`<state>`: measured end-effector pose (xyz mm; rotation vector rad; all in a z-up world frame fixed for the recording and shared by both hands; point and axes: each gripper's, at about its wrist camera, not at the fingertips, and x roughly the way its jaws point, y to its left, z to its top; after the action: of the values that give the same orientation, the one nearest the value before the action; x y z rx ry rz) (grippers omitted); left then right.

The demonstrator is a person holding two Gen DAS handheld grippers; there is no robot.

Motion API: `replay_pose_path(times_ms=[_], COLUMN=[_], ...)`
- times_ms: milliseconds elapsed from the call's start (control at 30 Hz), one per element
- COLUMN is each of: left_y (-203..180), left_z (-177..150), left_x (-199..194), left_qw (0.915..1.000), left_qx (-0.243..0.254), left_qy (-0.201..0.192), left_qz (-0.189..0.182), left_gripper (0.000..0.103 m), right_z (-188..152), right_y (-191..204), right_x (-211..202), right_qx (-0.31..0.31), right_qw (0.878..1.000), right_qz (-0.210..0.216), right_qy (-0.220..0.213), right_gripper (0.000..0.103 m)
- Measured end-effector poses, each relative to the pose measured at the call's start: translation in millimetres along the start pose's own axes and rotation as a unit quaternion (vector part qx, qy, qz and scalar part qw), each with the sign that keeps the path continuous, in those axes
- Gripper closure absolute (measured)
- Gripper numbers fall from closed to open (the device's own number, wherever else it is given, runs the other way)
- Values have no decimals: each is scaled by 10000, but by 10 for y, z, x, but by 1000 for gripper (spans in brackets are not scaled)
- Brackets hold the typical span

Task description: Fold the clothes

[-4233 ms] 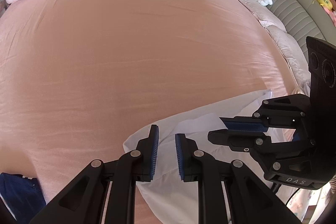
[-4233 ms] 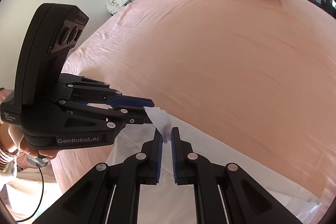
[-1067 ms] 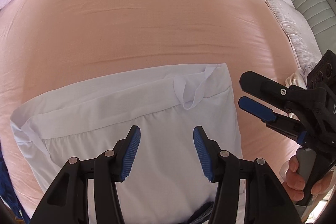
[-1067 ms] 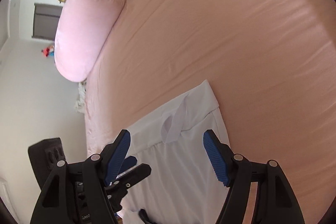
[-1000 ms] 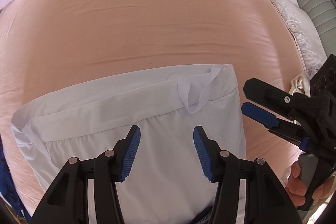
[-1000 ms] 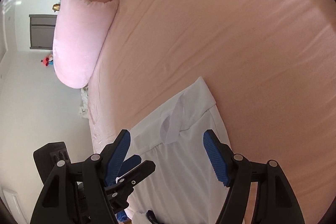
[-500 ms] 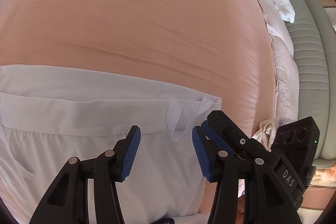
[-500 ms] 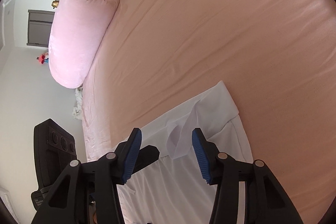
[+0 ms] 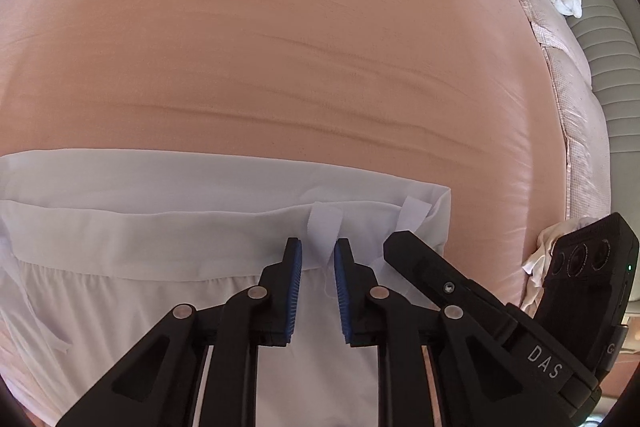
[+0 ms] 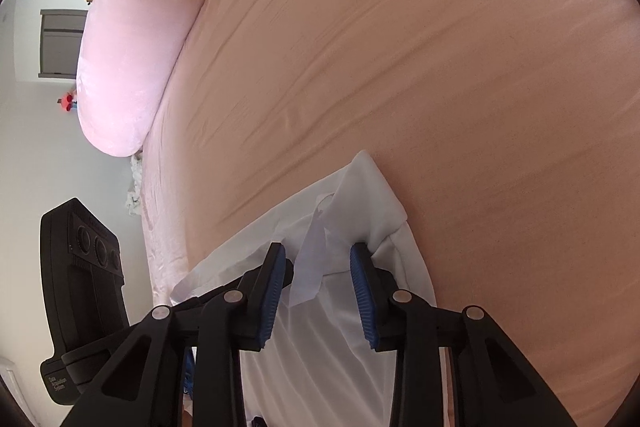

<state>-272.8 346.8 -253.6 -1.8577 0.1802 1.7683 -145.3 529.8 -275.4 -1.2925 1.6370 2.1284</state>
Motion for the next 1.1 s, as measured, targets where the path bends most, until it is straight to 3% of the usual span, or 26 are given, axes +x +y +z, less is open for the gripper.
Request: replay_pose_path(times_ms=[300,433,600,700,733,767,867,967,1033,1100], left_y=[9,18,-46,-10,19,49,170,332,469,512], left_z=[-256,-351,-521,-640,-673,-706,-801,-884,-936,-1055], left_x=[70,-11,-275,-462,-495,-529,-608,-677,-708,-750], left_qw=[9961,9933,9864,9825,9813,9801,9782,9806,9842,9858], left_qx=[464,772,1422,1692,1730,1767,1828,1735,1549,1493], left_qy=[641,821,581,366,352,338,312,304,359,370], left_qz=[386,243,578,688,765,843,934,857,778,679], left_gripper=[89,89,89,87,86,78,42,40,40,40], right_z=[-45,-7,-33,-99,-131,-167,-305,-435,-518,-609], right_y=[-36,-80,59,161,193,224,313,387,387,381], right_x=[-52,-62,-2,1,-13,-30,-105,-157,-244,-351], right_qx=[-356,-234,-482,-779,-895,-1015,-1402,-1583,-1684,-1789], right_qw=[9993,9997,9988,9966,9955,9942,9893,9864,9846,9826], right_qz=[-81,49,-17,-42,-49,-61,-135,-224,-293,-355], right_qy=[27,62,111,258,312,355,376,376,366,343], right_gripper=[80,80,76,65,64,63,63,59,46,45])
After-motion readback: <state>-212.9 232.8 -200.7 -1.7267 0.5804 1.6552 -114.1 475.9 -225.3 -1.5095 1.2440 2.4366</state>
